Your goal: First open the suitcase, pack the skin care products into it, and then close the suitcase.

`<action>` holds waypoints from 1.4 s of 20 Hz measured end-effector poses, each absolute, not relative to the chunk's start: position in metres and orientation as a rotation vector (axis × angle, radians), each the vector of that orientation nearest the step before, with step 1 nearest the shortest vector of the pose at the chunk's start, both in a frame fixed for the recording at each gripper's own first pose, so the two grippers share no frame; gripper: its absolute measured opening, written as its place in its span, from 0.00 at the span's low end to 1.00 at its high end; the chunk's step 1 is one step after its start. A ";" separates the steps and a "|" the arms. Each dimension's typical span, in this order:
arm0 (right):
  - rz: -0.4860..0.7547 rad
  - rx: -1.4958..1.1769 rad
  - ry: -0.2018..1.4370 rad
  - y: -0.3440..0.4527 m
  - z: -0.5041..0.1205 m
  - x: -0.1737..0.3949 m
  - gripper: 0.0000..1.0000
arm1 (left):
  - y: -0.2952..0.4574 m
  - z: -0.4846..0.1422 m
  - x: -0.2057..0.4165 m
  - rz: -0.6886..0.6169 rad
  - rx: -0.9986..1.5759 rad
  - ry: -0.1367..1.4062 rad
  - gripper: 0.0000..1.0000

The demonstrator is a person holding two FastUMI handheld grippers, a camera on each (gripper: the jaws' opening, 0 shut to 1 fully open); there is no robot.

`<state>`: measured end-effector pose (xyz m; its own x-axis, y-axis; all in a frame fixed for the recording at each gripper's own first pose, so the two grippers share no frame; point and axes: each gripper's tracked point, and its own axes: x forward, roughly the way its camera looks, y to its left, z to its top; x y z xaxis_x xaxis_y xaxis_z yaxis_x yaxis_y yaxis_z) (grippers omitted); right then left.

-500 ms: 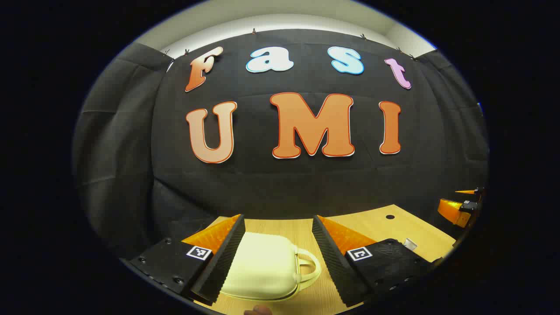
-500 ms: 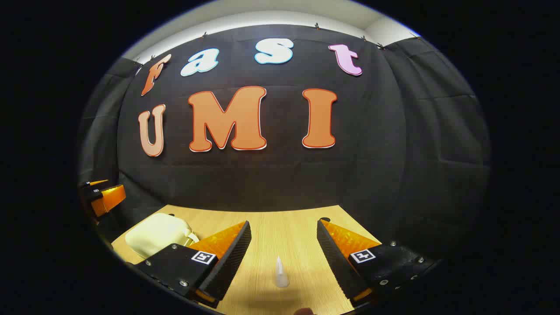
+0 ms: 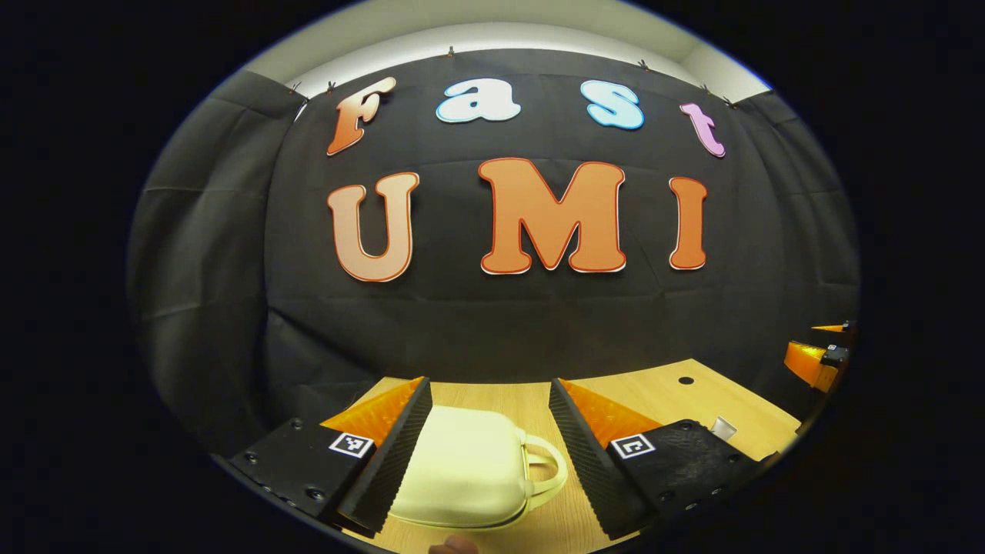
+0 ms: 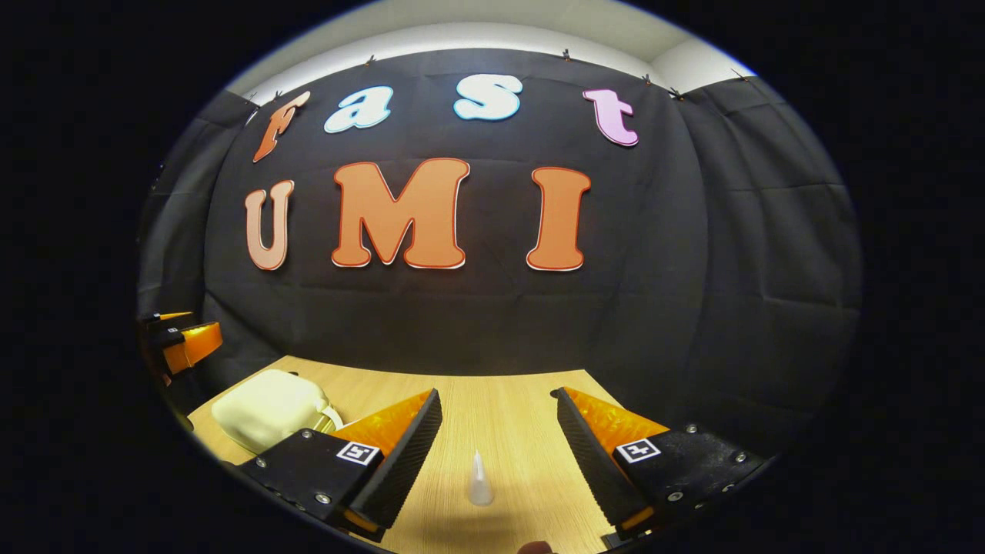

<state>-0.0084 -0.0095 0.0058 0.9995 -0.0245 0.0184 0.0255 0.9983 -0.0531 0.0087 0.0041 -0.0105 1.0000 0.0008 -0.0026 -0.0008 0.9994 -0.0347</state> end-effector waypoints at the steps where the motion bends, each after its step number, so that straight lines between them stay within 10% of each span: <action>1: -0.028 -0.053 -0.016 -0.011 0.005 -0.007 0.96 | 0.005 -0.011 0.010 0.007 -0.036 0.002 0.96; 15: -0.048 -0.025 0.017 -0.023 -0.010 -0.003 0.96 | -0.019 -0.022 0.020 -0.005 0.134 -0.011 0.98; 28: -0.189 0.043 0.128 -0.093 -0.063 -0.012 0.96 | -0.083 -0.165 0.029 -0.123 0.781 0.162 0.99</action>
